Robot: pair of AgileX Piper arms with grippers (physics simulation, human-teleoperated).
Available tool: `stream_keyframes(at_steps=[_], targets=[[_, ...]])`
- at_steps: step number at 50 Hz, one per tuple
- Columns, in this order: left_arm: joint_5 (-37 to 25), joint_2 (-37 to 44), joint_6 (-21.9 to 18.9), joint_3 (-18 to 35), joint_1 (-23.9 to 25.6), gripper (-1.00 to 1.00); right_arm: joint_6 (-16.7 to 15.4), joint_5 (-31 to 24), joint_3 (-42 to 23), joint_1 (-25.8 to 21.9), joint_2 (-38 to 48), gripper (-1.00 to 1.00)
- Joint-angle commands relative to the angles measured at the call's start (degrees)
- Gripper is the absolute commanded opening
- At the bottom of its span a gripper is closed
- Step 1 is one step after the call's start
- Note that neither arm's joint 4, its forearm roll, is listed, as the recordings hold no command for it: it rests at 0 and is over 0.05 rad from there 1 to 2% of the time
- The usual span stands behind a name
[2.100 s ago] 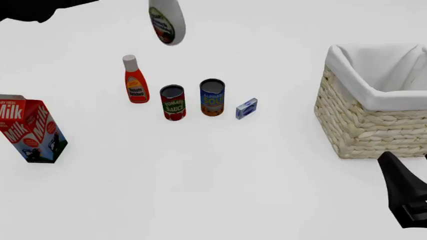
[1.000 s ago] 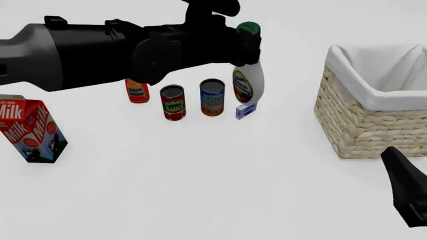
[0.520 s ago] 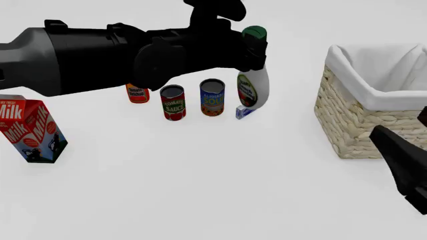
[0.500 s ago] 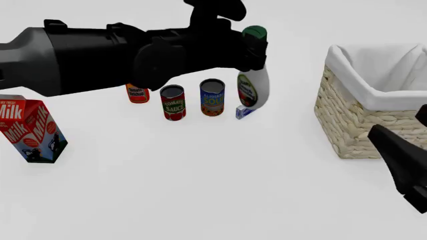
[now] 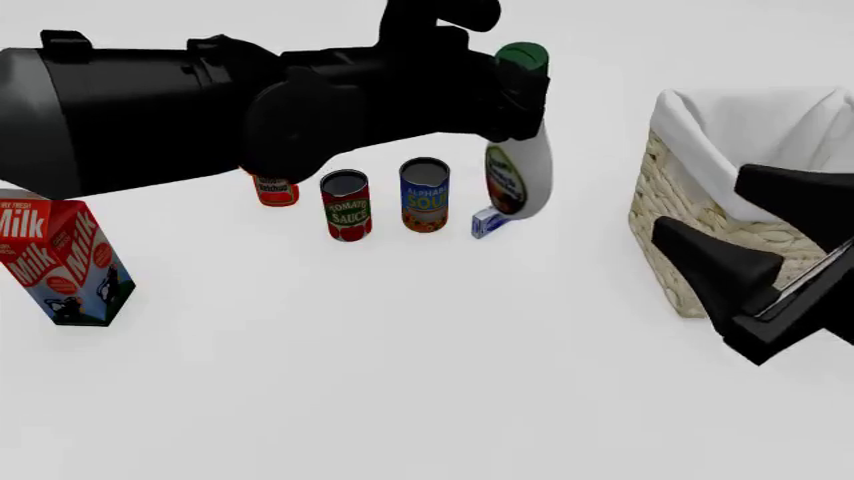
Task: Pick the salad dressing and place it in the basket.
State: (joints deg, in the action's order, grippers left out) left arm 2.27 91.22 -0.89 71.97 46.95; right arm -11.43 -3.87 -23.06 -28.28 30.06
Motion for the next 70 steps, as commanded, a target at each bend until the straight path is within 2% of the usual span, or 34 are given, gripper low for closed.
stream_keyframes(at_steps=[1,16,36,70], targets=[[-0.04,-1.55,-0.49,-0.15,0.79,-1.00,-2.01,4.59,-1.08,-1.59,7.03,1.00],[-0.16,-2.70,-0.44,-0.65,1.35,-1.00,-4.15,9.91,-1.60,-2.35,13.75,1.00],[-0.29,-3.80,0.04,-1.40,2.25,-1.00,-4.94,15.13,-3.27,-3.16,20.16,1.00],[-0.25,-4.33,-0.98,-2.56,3.46,-1.00,-5.99,15.42,-7.14,-4.05,23.02,1.00]])
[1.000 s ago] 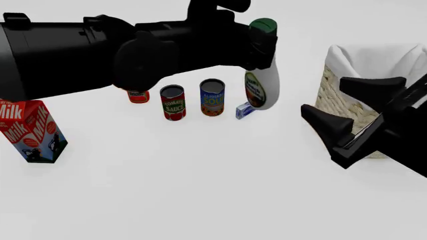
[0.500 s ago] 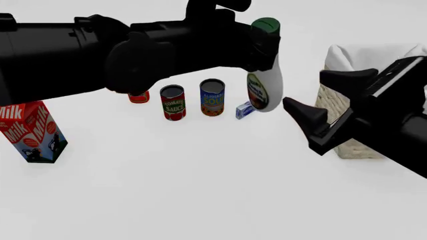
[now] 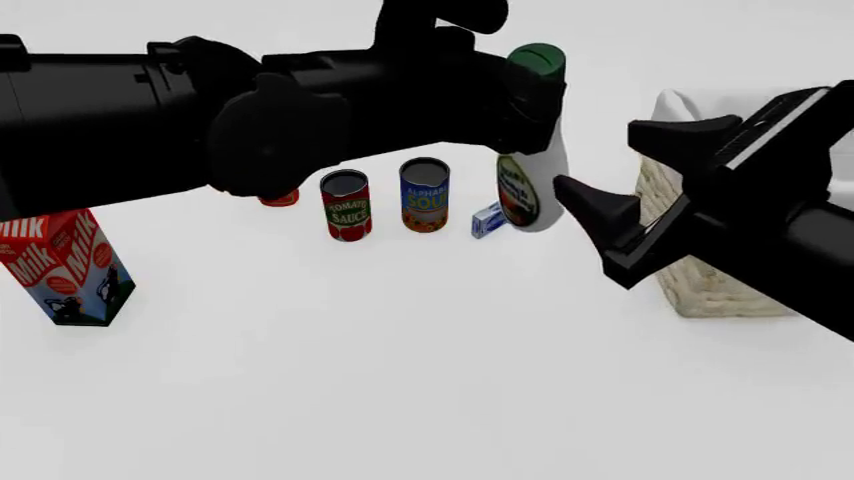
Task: Pick the salad dressing and place it in the basket.
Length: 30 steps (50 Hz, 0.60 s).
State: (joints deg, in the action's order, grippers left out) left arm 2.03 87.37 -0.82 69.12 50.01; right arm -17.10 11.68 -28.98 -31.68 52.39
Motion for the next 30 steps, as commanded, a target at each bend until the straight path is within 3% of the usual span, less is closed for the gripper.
stream_keyframes(at_steps=[1,30], targets=[[-0.16,-0.52,-1.02,0.39,0.40,-1.00,-0.47,-0.37,-1.69,-0.77,0.77,1.00],[-0.61,-1.54,-1.45,-0.10,1.30,-1.00,0.22,0.73,-3.68,-1.89,3.50,1.00]])
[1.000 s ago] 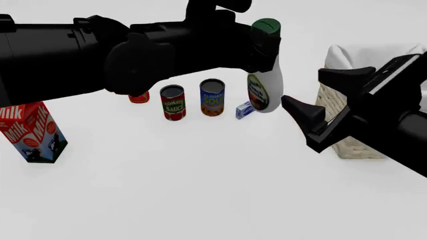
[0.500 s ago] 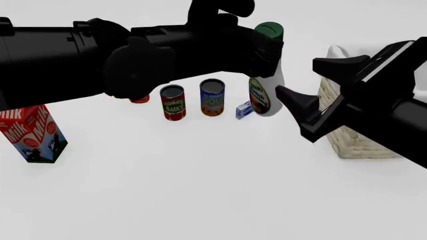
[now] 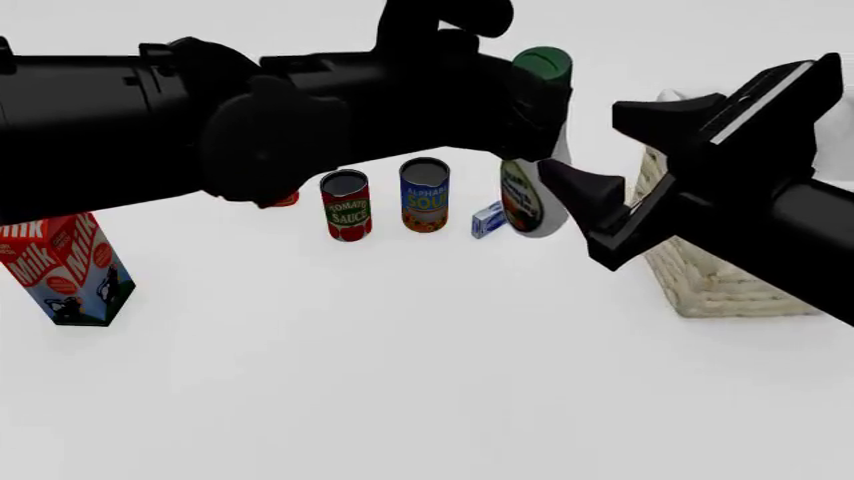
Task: Pick the salad dressing and place it in the basket.
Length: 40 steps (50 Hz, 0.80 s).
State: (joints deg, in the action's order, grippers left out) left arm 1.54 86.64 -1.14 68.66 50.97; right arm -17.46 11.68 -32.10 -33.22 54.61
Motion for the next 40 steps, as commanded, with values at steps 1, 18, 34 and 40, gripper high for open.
stream_keyframes(at_steps=[1,18,34,40], targets=[[-0.11,-0.90,-1.03,0.32,0.45,-1.00,0.72,0.87,-0.58,-0.42,1.52,1.00],[-0.72,-1.90,-1.22,0.50,1.22,-1.00,1.51,2.07,-0.73,-0.47,3.29,1.00],[-0.39,-3.11,-1.08,-0.65,2.72,-1.00,2.45,2.62,-1.39,-0.61,4.21,1.00],[-0.60,-3.54,-1.02,-0.75,3.12,-1.00,2.41,2.97,-1.40,-0.59,4.56,1.00]])
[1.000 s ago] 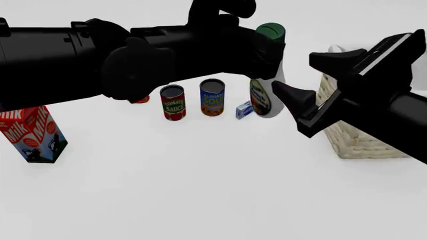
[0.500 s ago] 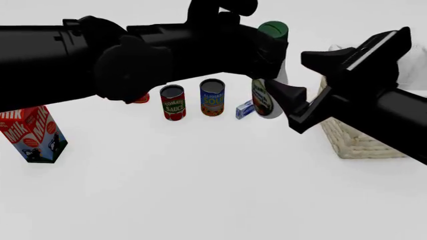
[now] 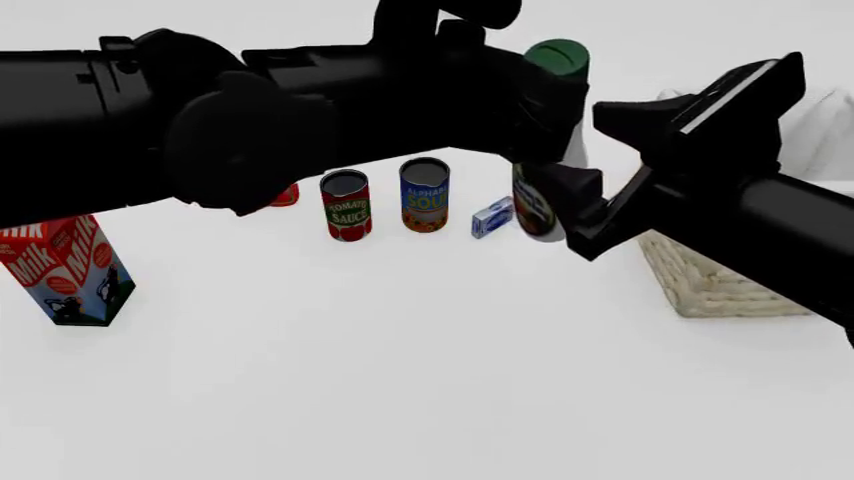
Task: Pick the salad dressing and place it in the basket.
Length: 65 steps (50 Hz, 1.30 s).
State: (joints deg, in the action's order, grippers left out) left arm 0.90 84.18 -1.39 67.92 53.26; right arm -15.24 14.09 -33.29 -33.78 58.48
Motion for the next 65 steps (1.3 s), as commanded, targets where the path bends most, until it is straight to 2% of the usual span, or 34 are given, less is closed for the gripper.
stream_keyframes(at_steps=[1,17,18,34,41,42,53,57,65], targets=[[0.01,-1.17,-0.79,-0.01,0.84,-1.00,0.15,0.60,-0.21,-0.04,0.72,1.00],[-0.04,-2.17,-0.66,-0.58,1.26,-1.00,0.28,0.78,-0.40,-0.79,1.23,1.00],[-0.09,-2.14,-0.67,-0.59,1.31,-1.00,0.43,0.67,-0.42,-0.93,1.11,-1.00],[0.50,-2.40,-0.65,-1.16,1.25,-1.00,-0.74,0.35,-0.07,-1.35,-0.17,-1.00],[0.93,-3.63,0.78,-1.57,2.32,-1.00,-0.61,0.40,-0.08,-1.70,0.00,-1.00],[0.73,-4.39,0.64,-1.36,2.32,1.00,-0.48,0.46,-0.12,-1.60,0.19,-1.00],[-0.84,-9.32,0.68,0.01,1.94,1.00,-0.37,0.73,0.01,-1.67,0.50,-1.00],[-2.07,-12.78,1.77,1.15,1.44,1.00,-0.35,0.93,0.17,-1.87,0.58,-1.00],[-4.36,-21.03,0.68,2.47,0.49,1.00,-0.06,1.08,0.24,-1.93,0.42,-1.00]])
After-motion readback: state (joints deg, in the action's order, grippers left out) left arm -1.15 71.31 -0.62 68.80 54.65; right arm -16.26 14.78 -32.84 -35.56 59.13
